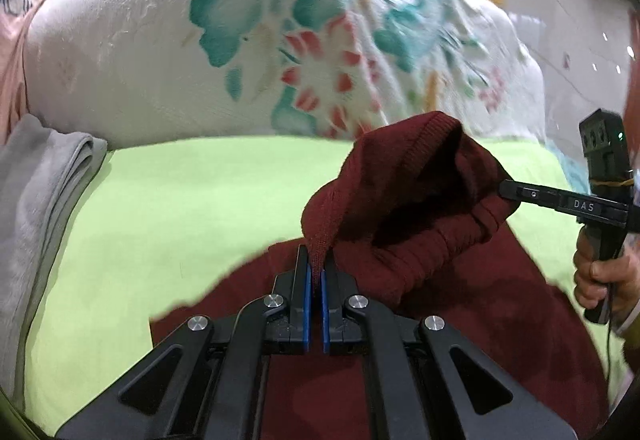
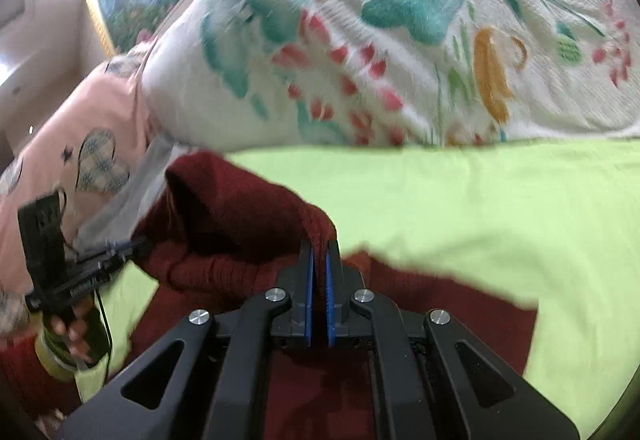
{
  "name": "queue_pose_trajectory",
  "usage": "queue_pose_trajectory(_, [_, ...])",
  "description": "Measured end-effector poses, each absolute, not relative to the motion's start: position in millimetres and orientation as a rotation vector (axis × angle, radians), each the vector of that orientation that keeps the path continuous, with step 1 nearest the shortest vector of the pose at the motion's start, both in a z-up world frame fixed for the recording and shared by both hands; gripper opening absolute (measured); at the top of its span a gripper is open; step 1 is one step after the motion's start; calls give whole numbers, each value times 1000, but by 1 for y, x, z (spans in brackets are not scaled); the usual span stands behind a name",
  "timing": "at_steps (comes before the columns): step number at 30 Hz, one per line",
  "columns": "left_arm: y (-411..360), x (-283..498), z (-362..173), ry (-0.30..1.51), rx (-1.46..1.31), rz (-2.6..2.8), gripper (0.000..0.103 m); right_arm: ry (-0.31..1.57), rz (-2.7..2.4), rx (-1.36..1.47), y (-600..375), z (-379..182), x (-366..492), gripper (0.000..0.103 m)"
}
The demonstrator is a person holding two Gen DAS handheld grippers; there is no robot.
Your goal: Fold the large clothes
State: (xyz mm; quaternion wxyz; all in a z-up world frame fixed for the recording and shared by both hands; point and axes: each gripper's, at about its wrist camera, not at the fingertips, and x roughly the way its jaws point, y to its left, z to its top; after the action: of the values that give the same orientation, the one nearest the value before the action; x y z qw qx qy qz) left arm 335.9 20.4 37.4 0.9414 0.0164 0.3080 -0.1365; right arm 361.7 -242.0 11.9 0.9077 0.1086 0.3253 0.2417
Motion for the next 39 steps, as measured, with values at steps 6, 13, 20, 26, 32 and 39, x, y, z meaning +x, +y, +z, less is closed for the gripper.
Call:
queue_pose_trajectory(6, [3, 304, -9, 761, 75, -265, 3, 790, 450, 105, -228, -32, 309, 6])
queue_pose_trajectory(13, [35, 269, -12, 816, -89, -264, 31, 801, 421, 218, -254, -30, 277, 14])
queue_pose_trajectory(20, [36, 254, -8, 832, -193, -340, 31, 751, 522, 153, -213, 2, 302, 47])
queue_pose_trajectory(26, [32, 256, -8, 834, -256, -417, 31, 812, 624, 26, -161, 5, 358, 49])
queue_pose_trajectory(32, [22, 282, -20, 897, -244, -480, 31, 907, 675, -106, -127, -12, 389, 40])
queue_pose_trajectory(39, [27, 300, -46, 968, -274, -427, 31, 781, 736, -54, -145, 13, 318, 7])
